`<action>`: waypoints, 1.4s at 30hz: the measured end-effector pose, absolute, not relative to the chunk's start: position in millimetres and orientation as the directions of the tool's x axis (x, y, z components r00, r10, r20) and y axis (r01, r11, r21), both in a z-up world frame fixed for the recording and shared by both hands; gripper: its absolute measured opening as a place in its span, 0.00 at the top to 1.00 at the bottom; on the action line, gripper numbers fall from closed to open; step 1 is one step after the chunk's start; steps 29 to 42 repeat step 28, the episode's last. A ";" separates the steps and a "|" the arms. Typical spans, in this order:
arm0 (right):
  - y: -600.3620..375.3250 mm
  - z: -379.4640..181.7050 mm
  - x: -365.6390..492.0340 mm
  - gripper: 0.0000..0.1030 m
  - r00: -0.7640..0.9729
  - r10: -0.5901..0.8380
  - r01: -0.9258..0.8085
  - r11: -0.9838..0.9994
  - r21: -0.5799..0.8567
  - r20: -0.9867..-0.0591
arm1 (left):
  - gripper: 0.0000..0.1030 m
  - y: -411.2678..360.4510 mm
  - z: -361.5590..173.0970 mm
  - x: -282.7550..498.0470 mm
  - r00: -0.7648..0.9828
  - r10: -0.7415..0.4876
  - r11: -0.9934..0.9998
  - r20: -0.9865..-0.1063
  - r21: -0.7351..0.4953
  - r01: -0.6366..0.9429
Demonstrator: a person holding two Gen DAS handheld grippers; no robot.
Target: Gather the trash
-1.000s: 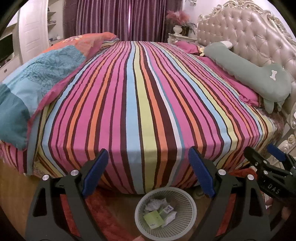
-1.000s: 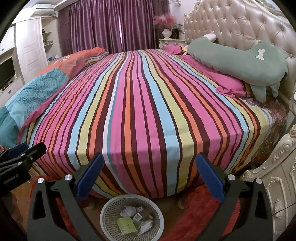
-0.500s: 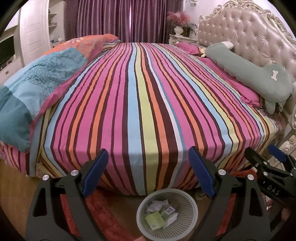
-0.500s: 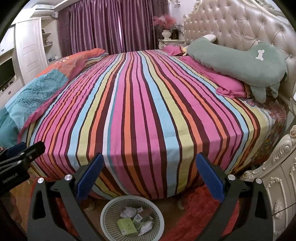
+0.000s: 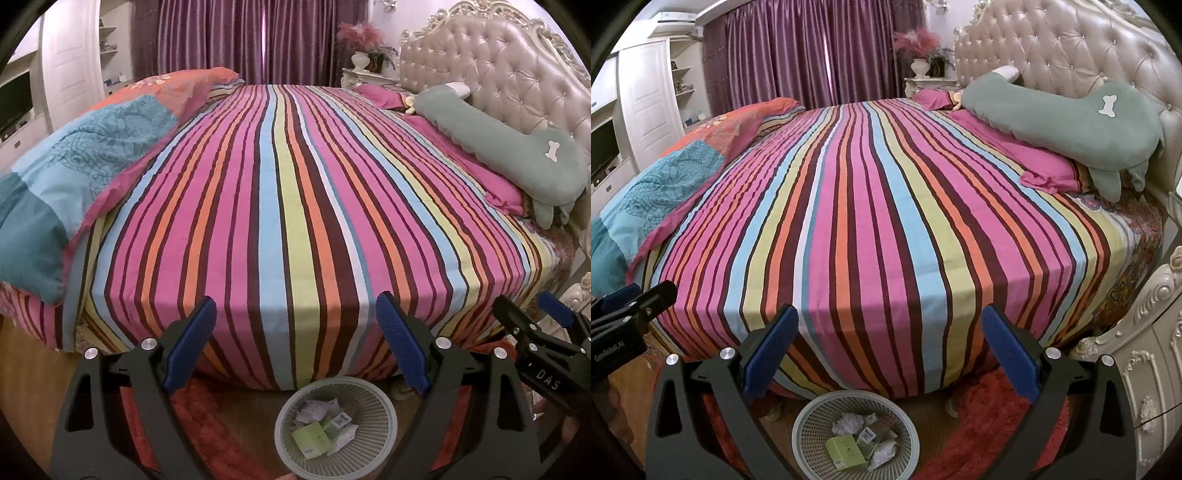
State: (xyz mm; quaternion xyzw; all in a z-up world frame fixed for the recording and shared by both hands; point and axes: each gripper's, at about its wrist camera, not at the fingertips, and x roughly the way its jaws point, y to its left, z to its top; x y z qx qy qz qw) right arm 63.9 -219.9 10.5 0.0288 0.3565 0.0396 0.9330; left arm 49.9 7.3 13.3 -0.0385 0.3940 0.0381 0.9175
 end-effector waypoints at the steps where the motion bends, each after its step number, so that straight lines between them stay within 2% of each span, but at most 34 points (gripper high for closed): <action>1: -220.0 10.4 64.1 0.08 0.742 0.095 -0.054 0.995 0.083 -0.663 | 0.17 7.7 13.0 50.1 0.686 0.044 0.994 -0.726 -0.037 -0.103; 21: -220.1 6.1 65.9 0.08 0.735 0.097 -0.053 0.995 0.086 -0.672 | 0.17 -1.6 10.3 54.8 0.678 0.112 0.993 -0.726 0.051 -0.110; 26: -220.3 5.7 66.4 0.08 0.733 0.097 -0.052 0.995 0.086 -0.673 | 0.17 -3.0 11.2 54.5 0.673 0.077 0.996 -0.735 0.026 -0.085; 42: -220.6 5.8 66.6 0.08 0.733 0.097 -0.052 0.995 0.087 -0.673 | 0.17 -4.7 11.9 54.0 0.677 0.084 0.996 -0.731 0.039 -0.083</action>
